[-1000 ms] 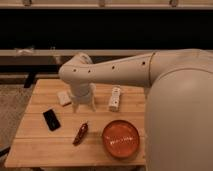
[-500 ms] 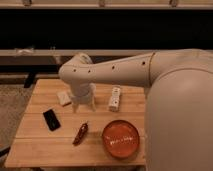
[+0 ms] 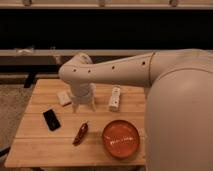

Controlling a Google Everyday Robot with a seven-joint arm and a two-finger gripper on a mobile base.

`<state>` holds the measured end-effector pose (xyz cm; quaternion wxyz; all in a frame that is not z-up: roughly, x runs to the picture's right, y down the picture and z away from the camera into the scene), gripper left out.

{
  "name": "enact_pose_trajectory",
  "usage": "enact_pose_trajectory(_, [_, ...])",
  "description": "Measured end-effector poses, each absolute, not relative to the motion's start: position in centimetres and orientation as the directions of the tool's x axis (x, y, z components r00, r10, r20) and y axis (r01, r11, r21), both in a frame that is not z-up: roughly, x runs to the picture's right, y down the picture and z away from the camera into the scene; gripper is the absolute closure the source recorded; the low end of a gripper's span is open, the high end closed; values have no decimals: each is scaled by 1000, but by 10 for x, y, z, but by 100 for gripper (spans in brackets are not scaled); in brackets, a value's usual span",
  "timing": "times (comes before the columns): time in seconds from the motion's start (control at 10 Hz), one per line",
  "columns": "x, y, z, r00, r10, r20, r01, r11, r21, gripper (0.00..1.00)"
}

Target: Wipe the white sponge on the table

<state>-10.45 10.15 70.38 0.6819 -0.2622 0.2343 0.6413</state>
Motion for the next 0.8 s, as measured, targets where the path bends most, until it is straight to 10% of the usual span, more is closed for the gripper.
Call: enact_pose_trajectory(0.8, [-212,102,770,396,702,-592,-915,245,-322,35])
